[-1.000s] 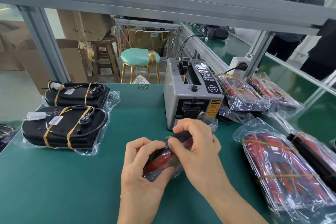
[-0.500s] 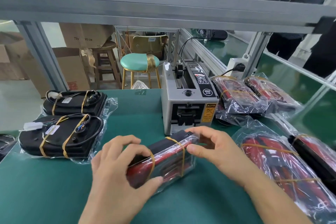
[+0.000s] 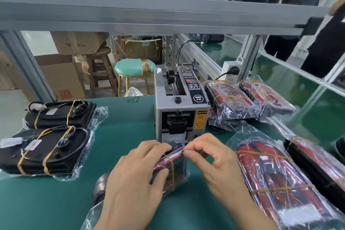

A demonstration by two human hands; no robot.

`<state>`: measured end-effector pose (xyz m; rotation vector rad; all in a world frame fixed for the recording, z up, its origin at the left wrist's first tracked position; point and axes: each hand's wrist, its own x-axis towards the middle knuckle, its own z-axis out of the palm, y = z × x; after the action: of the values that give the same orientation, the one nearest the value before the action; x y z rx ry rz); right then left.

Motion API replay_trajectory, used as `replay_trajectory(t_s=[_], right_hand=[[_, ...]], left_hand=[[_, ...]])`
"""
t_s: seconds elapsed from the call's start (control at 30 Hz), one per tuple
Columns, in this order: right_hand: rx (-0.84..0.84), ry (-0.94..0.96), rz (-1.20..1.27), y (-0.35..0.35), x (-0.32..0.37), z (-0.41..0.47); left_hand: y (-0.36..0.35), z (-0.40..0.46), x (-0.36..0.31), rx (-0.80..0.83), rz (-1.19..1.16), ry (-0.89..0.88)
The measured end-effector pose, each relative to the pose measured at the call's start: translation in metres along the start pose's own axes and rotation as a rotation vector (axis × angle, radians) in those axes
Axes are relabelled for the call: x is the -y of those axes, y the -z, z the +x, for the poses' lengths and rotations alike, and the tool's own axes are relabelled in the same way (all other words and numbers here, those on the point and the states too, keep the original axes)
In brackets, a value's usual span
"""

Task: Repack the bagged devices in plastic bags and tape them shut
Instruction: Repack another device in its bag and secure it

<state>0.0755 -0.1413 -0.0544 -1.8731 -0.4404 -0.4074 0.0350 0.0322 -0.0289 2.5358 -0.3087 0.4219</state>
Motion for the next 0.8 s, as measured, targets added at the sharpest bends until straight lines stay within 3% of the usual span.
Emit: replay_trajectory(t_s=[0.1,0.2,0.27,0.43,0.6,0.73,0.8], right_hand=[[-0.066,0.055,-0.045,-0.007,-0.003,-0.016],[-0.186,-0.322,0.502,-0.026,0.001,-0.026],[-0.187,-0.500,0.672,-0.034,0.004,-0.028],[0.000,-0.233,0.299,-0.014,0.011,-0.022],[0.387,-0.323,0.230,0.004,0.019,0.013],[0.302,-0.174,0.122,0.008,0.011,0.017],[0.156,0.001,0.033,0.009,0.001,0.006]], left_hand=[[0.000,0.001,-0.001,-0.056,0.096,-0.077],[-0.001,-0.001,0.002,-0.079,0.144,-0.161],[-0.002,-0.002,0.008,-0.083,0.114,-0.197],[0.012,-0.005,0.025,-0.019,0.120,-0.293],[0.015,-0.002,0.024,0.004,0.078,-0.316],[0.014,-0.002,0.024,0.021,0.065,-0.264],[0.012,-0.002,0.027,-0.019,0.046,-0.240]])
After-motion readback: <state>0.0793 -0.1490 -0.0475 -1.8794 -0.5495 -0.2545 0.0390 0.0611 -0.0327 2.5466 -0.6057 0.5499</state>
